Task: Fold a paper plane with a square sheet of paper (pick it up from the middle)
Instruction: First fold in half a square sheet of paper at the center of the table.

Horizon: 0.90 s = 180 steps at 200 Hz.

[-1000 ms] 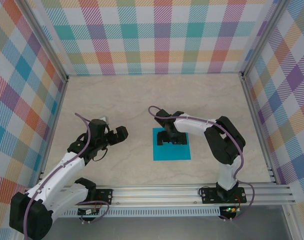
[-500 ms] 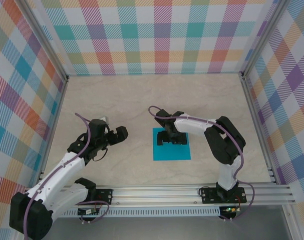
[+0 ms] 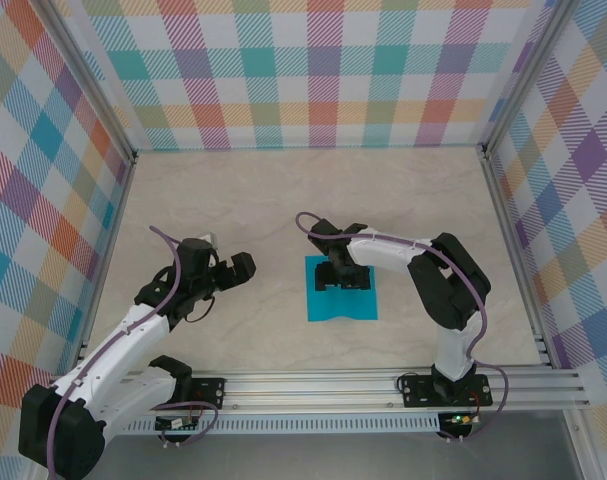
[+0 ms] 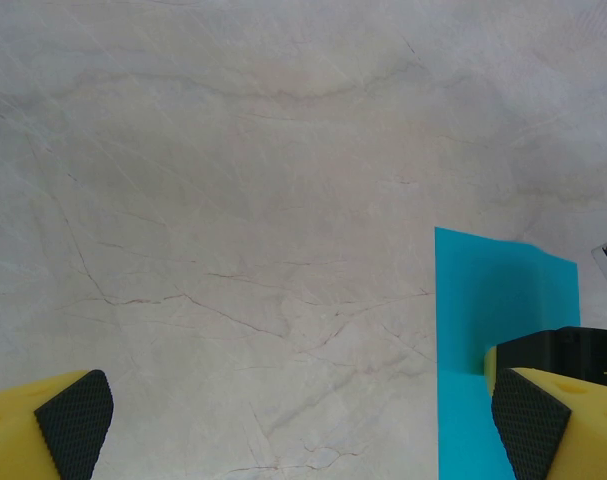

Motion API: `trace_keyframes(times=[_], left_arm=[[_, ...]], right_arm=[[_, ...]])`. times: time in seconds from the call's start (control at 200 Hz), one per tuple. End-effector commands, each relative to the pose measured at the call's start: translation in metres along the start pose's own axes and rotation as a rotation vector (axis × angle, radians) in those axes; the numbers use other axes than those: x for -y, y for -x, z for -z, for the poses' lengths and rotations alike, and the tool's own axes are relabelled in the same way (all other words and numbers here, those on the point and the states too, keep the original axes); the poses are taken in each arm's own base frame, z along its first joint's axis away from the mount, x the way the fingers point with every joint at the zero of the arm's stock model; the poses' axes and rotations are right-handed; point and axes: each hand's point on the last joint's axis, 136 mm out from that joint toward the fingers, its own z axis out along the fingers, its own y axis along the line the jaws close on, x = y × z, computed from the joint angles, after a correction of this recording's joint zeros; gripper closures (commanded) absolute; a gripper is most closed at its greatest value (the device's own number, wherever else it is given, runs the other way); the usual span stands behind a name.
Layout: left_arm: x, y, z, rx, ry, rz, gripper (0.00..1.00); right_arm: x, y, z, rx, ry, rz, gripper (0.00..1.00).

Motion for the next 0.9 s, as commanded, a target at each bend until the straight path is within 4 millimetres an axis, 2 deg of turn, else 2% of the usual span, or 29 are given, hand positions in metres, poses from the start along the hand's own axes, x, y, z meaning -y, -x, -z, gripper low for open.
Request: trace_keyframes(times=[0.0, 0.18, 0.655, 0.795, 0.895], left_arm=[[0.003, -0.003, 0.002, -0.001, -0.012, -0.018, 0.0], [0.003, -0.002, 0.002, 0.001, -0.011, -0.016, 0.0], [0.005, 0.003, 0.006, 0.014, -0.009, -0.013, 0.0], [0.004, 0.002, 0.006, 0.01, -0.005, -0.01, 0.0], [0.004, 0.002, 0.007, 0.015, -0.005, -0.008, 0.0]], right_arm=[[0.01, -0.019, -0.024, -0.087, -0.055, 0.015, 0.13], [0.003, -0.011, -0.008, -0.053, -0.018, 0.03, 0.25], [-0.011, 0.002, 0.045, 0.049, 0.095, 0.074, 0.7], [-0.017, 0.003, 0.055, 0.06, 0.137, 0.081, 0.75], [-0.031, 0.004, 0.069, 0.076, 0.235, 0.084, 0.76]])
